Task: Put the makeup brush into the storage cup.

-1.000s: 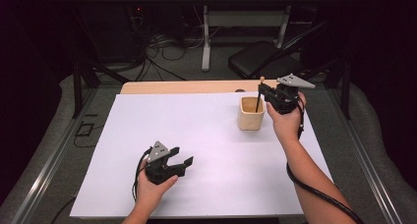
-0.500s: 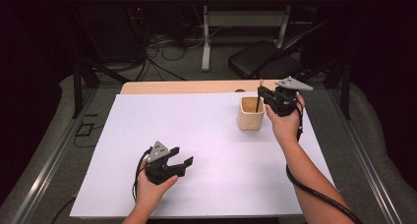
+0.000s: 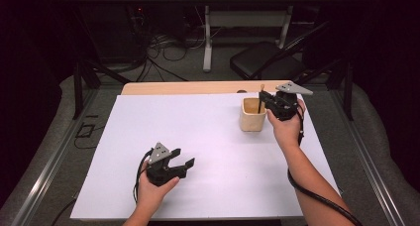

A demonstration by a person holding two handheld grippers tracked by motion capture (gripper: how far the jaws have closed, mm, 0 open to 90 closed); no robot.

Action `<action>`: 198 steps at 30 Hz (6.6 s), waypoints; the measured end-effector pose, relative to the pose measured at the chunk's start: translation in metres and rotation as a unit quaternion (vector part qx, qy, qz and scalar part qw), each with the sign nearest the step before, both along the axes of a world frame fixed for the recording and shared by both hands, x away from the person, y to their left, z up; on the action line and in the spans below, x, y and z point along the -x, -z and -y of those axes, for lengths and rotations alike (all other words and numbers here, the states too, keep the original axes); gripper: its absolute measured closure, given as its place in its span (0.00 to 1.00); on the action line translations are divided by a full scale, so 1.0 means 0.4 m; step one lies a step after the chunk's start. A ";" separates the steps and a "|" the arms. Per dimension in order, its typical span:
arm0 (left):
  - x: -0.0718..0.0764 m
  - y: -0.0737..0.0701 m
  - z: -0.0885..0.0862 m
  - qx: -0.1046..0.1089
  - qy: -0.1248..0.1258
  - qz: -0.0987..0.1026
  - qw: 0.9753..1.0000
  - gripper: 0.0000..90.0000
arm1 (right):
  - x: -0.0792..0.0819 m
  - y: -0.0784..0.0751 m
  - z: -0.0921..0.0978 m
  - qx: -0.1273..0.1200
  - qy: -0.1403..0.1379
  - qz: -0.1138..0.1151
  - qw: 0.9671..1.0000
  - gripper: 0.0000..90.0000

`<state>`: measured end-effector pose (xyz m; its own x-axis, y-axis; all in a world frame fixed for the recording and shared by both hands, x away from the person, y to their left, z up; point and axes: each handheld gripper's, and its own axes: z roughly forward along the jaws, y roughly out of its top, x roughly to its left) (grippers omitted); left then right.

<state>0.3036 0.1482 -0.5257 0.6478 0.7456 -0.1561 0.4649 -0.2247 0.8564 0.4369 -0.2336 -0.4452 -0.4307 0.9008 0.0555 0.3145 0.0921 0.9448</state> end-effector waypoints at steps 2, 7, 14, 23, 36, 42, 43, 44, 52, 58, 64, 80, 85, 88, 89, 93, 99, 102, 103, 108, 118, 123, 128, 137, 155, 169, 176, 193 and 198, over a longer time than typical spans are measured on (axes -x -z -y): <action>0.000 0.000 0.000 -0.001 0.000 0.000 1.000 0.38 | 0.001 0.002 0.001 -0.001 0.000 -0.002 1.000 0.93; 0.000 0.000 0.000 -0.001 0.000 0.000 1.000 0.38 | 0.001 0.009 0.001 0.002 0.000 -0.003 1.000 0.93; 0.000 0.000 0.001 -0.001 0.000 0.000 1.000 0.38 | 0.001 0.017 0.002 0.004 0.000 -0.006 1.000 0.93; 0.000 0.000 0.001 -0.001 0.000 0.000 1.000 0.38 | 0.002 0.027 0.003 0.005 0.000 -0.010 1.000 0.93; 0.000 0.001 0.000 -0.001 0.000 0.000 1.000 0.38 | -0.001 0.042 0.000 0.010 0.000 -0.015 1.000 0.93; 0.000 0.001 0.001 -0.001 0.000 0.000 1.000 0.38 | -0.003 0.047 -0.003 0.011 0.000 -0.016 1.000 0.93; 0.000 0.001 0.001 -0.001 0.000 0.000 1.000 0.38 | -0.003 0.048 -0.003 0.011 -0.001 -0.018 1.000 0.93; 0.000 0.001 0.001 0.000 0.000 0.000 1.000 0.38 | -0.004 0.048 -0.003 0.011 -0.001 -0.018 1.000 0.93; 0.000 0.001 0.001 -0.001 0.000 0.000 1.000 0.38 | -0.004 0.054 -0.004 0.012 0.000 -0.019 1.000 0.93; 0.000 0.000 0.000 -0.003 0.001 0.001 1.000 0.38 | -0.005 0.054 -0.004 0.012 -0.002 -0.022 1.000 0.93; 0.001 0.001 0.002 -0.001 0.000 0.001 1.000 0.38 | -0.005 0.054 -0.001 0.013 -0.002 -0.023 1.000 0.93; 0.001 0.002 0.004 0.001 0.000 0.000 1.000 0.38 | 0.001 0.054 0.000 0.009 0.008 -0.025 1.000 0.59; 0.001 0.002 0.004 0.001 0.000 0.000 1.000 0.38 | 0.005 0.051 -0.003 0.011 0.007 -0.022 1.000 0.52; 0.000 0.002 0.003 0.001 0.000 -0.001 1.000 0.38 | 0.007 0.048 -0.005 0.012 0.006 -0.020 1.000 0.50; 0.000 0.002 0.003 0.000 0.000 -0.001 1.000 0.38 | 0.007 0.047 -0.006 0.014 0.005 -0.020 1.000 0.49; 0.000 0.002 0.003 0.000 0.000 -0.001 1.000 0.38 | 0.008 0.043 -0.012 0.020 0.002 -0.018 1.000 0.45; 0.001 0.001 0.002 0.000 0.000 0.000 1.000 0.38 | 0.008 0.044 -0.018 0.017 0.004 -0.018 1.000 0.42; 0.000 0.001 0.001 0.000 0.000 -0.001 1.000 0.38 | 0.011 0.045 -0.020 0.016 0.005 -0.020 1.000 0.42; 0.000 0.001 0.001 0.000 0.000 -0.001 1.000 0.38 | 0.011 0.046 -0.021 0.017 0.005 -0.018 1.000 0.41; 0.000 0.002 0.002 0.000 0.000 0.000 1.000 0.38 | 0.015 0.051 -0.022 0.016 0.002 -0.021 1.000 0.41; 0.000 0.000 0.001 -0.001 0.000 0.001 1.000 0.38 | 0.029 0.050 -0.028 0.016 -0.007 -0.017 1.000 0.40; 0.000 0.000 0.001 0.000 -0.001 0.001 1.000 0.38 | 0.039 0.047 -0.034 0.021 -0.015 -0.017 1.000 0.40; 0.000 0.000 0.000 0.001 -0.001 0.001 1.000 0.38 | 0.054 0.040 -0.037 0.020 -0.021 -0.012 0.999 0.39; 0.001 -0.002 0.000 0.002 -0.002 0.002 1.000 0.38 | 0.084 0.037 -0.036 0.020 -0.035 -0.010 0.999 0.39; 0.001 -0.003 -0.001 0.001 -0.003 0.003 1.000 0.38 | 0.146 0.040 -0.029 0.011 -0.051 -0.010 0.999 0.39; 0.002 -0.004 -0.002 0.000 -0.003 0.004 1.000 0.38 | 0.204 0.065 -0.029 0.013 -0.060 -0.009 0.998 0.39; 0.003 -0.005 -0.002 0.001 -0.004 0.004 1.000 0.38 | 0.239 0.086 -0.030 0.012 -0.068 -0.011 0.998 0.39; 0.003 -0.007 -0.006 0.004 -0.007 0.005 1.000 0.38 | 0.300 0.142 -0.006 0.006 -0.068 -0.028 0.997 0.39; 0.002 -0.008 -0.007 0.005 -0.008 0.005 1.000 0.38 | 0.320 0.145 -0.003 0.014 -0.071 -0.028 0.997 0.39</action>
